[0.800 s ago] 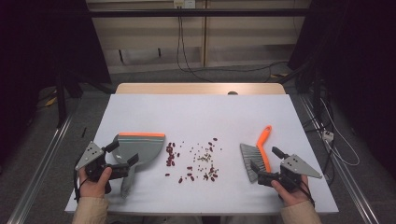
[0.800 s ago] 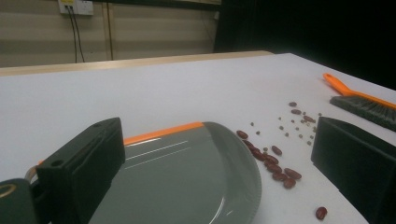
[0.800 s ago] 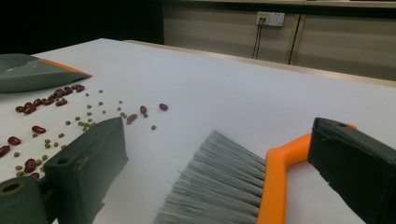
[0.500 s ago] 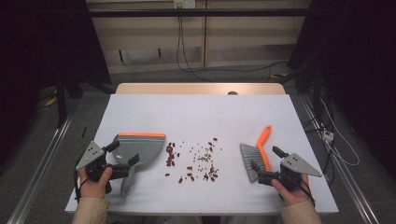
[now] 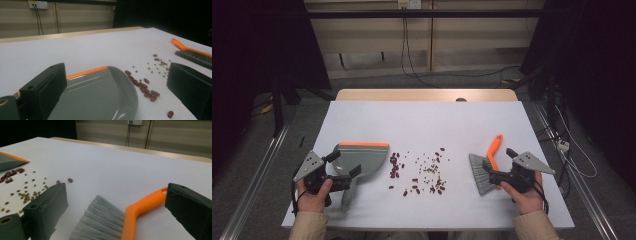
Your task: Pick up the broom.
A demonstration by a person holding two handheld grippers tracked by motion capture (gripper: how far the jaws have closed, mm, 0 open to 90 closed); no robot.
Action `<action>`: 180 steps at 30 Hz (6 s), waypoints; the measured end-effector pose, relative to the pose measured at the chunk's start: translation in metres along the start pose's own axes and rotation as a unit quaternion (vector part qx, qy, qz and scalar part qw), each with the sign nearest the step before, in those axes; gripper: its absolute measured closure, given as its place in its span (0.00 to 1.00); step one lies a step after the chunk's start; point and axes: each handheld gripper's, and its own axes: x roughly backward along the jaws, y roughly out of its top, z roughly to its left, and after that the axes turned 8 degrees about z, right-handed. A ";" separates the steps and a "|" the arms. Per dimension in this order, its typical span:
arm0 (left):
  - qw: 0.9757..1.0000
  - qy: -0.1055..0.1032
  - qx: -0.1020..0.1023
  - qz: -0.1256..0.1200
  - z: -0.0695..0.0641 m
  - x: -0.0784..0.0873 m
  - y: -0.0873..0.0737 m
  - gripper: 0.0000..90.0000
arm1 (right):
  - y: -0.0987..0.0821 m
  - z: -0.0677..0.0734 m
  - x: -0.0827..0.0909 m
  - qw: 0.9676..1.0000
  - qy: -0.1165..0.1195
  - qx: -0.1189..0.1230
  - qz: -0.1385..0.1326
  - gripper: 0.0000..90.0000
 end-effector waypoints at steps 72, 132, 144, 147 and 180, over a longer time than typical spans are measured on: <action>1.000 -0.005 -0.007 0.007 -0.001 -0.005 0.002 0.03 | 0.026 -0.005 -0.087 0.967 -0.038 -0.022 0.250 0.66; 1.000 -0.015 -0.014 -0.006 -0.011 -0.008 0.021 0.03 | 0.047 -0.019 -0.059 0.982 0.037 -0.083 0.163 0.80; 0.998 -0.041 -0.039 0.010 -0.033 -0.022 0.043 0.03 | 0.064 -0.012 -0.039 0.987 0.097 -0.113 0.067 0.80; 0.997 -0.052 -0.046 0.017 -0.040 -0.027 0.047 0.03 | 0.068 -0.010 -0.037 0.986 0.106 -0.115 0.055 0.80; 0.987 -0.142 -0.064 0.036 -0.098 -0.095 0.085 0.04 | 0.114 0.052 -0.052 0.987 0.133 -0.093 0.006 0.80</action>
